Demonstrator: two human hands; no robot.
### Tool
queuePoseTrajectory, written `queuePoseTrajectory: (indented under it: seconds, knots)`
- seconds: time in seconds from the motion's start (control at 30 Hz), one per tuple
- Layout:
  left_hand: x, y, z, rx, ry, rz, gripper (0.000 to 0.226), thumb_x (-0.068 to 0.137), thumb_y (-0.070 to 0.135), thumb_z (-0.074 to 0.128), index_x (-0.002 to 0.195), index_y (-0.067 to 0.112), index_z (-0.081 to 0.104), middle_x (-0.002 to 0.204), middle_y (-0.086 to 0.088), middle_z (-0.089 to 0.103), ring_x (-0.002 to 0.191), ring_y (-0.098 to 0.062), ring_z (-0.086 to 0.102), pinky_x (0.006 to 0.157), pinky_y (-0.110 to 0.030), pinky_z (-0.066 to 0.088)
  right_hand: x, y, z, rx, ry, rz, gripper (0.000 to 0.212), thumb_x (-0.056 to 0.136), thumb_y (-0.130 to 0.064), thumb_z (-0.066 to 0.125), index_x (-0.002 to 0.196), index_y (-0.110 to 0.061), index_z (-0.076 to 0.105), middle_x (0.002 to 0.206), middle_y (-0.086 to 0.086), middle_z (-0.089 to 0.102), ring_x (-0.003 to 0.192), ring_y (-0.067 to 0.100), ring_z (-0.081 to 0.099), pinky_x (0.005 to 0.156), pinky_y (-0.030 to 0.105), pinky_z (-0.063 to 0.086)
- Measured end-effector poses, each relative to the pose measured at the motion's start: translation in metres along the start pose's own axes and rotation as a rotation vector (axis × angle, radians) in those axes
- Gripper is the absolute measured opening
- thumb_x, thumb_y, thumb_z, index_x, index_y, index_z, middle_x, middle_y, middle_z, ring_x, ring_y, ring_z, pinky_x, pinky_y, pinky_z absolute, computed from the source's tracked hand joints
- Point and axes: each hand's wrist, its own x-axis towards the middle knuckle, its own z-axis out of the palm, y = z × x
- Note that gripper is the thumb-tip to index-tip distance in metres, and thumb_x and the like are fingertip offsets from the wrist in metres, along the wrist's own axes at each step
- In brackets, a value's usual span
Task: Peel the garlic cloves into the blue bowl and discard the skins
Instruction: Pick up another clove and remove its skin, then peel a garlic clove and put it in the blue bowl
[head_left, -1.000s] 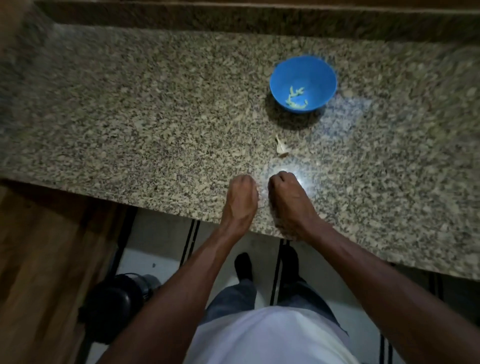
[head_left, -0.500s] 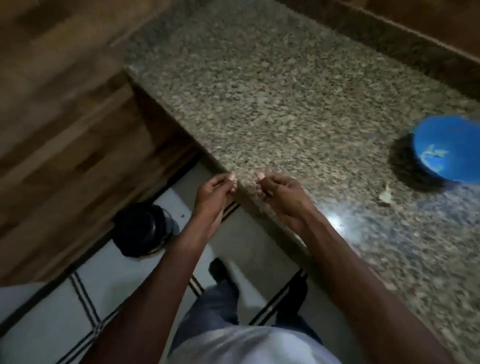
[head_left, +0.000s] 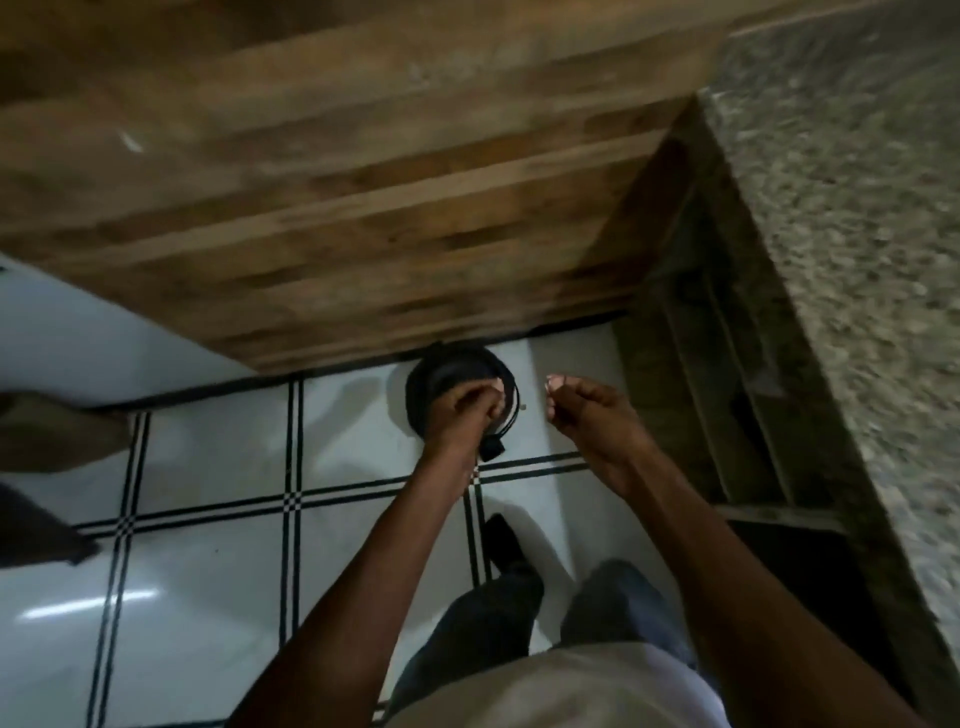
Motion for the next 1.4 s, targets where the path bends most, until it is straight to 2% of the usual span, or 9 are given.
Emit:
queuePoseTrajectory:
  seconds: [0.23, 0.47, 0.67, 0.8, 0.97, 1.07, 1.23, 1.33, 1.4]
  knots:
    - [0.058, -0.005, -0.071, -0.102, 0.117, -0.051, 0.006, 0.097, 0.017, 0.071, 0.096, 0.014, 0.076, 0.097, -0.011, 0.075, 0.095, -0.023, 0.068, 0.097, -0.036, 0.054, 0.070, 0.010, 0.059, -0.099, -0.076, 0.117, 0.009, 0.100, -0.010, 0.066, 0.097, -0.007, 0.074, 0.081, 0.001, 0.072, 0.075, 0.012, 0.067, 0.082, 0.029, 0.057]
    - [0.093, -0.008, -0.106, -0.092, 0.151, -0.079, 0.015, 0.098, 0.014, 0.067, 0.086, 0.005, 0.070, 0.080, -0.013, 0.062, 0.081, -0.024, 0.056, 0.086, -0.038, 0.049, 0.122, 0.019, 0.088, -0.178, -0.079, 0.137, 0.012, 0.097, -0.015, 0.070, 0.101, -0.004, 0.072, 0.092, 0.010, 0.070, 0.087, 0.021, 0.065, 0.095, 0.039, 0.057]
    - [0.135, -0.031, -0.105, -0.094, 0.181, -0.180, 0.012, 0.097, 0.016, 0.069, 0.090, 0.006, 0.073, 0.085, -0.013, 0.068, 0.086, -0.025, 0.060, 0.093, -0.041, 0.051, 0.174, 0.056, 0.108, -0.189, -0.015, 0.247, 0.008, 0.095, -0.015, 0.073, 0.101, -0.009, 0.074, 0.104, 0.014, 0.070, 0.099, 0.026, 0.066, 0.087, 0.034, 0.058]
    - [0.165, -0.058, -0.096, -0.127, 0.187, -0.220, 0.008, 0.095, 0.008, 0.069, 0.087, 0.007, 0.072, 0.086, -0.013, 0.066, 0.086, -0.024, 0.060, 0.087, -0.034, 0.051, 0.205, 0.092, 0.104, -0.153, -0.026, 0.261, 0.029, 0.097, -0.007, 0.068, 0.123, 0.006, 0.067, 0.122, 0.020, 0.068, 0.106, 0.027, 0.067, 0.077, 0.024, 0.062]
    - [0.213, -0.108, -0.084, -0.174, 0.161, -0.251, 0.021, 0.091, -0.004, 0.068, 0.075, 0.009, 0.070, 0.077, -0.010, 0.063, 0.077, -0.018, 0.058, 0.081, -0.032, 0.049, 0.251, 0.143, 0.085, -0.137, 0.032, 0.280, 0.005, 0.096, -0.002, 0.067, 0.096, -0.006, 0.072, 0.092, 0.010, 0.069, 0.082, 0.020, 0.065, 0.067, 0.020, 0.058]
    - [0.248, -0.147, -0.079, -0.186, 0.165, -0.293, 0.028, 0.091, -0.001, 0.070, 0.067, 0.014, 0.069, 0.062, 0.000, 0.060, 0.063, -0.012, 0.053, 0.073, -0.029, 0.047, 0.286, 0.179, 0.077, -0.164, 0.079, 0.313, 0.004, 0.096, -0.002, 0.068, 0.097, -0.006, 0.070, 0.089, 0.009, 0.068, 0.078, 0.020, 0.063, 0.067, 0.022, 0.056]
    - [0.319, -0.208, -0.074, -0.260, 0.244, -0.365, 0.018, 0.085, -0.005, 0.076, 0.084, 0.013, 0.079, 0.082, -0.009, 0.076, 0.082, -0.026, 0.069, 0.083, -0.037, 0.057, 0.356, 0.237, 0.075, -0.219, 0.105, 0.367, 0.013, 0.097, 0.004, 0.065, 0.091, -0.006, 0.070, 0.090, 0.013, 0.068, 0.086, 0.029, 0.063, 0.085, 0.042, 0.055]
    - [0.357, -0.237, -0.074, -0.242, 0.230, -0.358, 0.010, 0.085, -0.002, 0.077, 0.091, 0.006, 0.076, 0.088, -0.011, 0.076, 0.084, -0.026, 0.071, 0.085, -0.037, 0.059, 0.396, 0.271, 0.071, -0.288, 0.117, 0.399, 0.026, 0.096, 0.006, 0.065, 0.082, -0.016, 0.068, 0.081, 0.005, 0.065, 0.076, 0.019, 0.061, 0.081, 0.036, 0.054]
    - [0.379, -0.252, -0.076, -0.208, 0.220, -0.390, 0.010, 0.087, -0.001, 0.076, 0.095, 0.003, 0.074, 0.085, -0.008, 0.075, 0.078, -0.022, 0.070, 0.074, -0.029, 0.060, 0.415, 0.285, 0.070, -0.362, 0.130, 0.431, 0.024, 0.096, -0.001, 0.069, 0.082, -0.019, 0.066, 0.079, 0.001, 0.065, 0.073, 0.015, 0.061, 0.072, 0.026, 0.055]
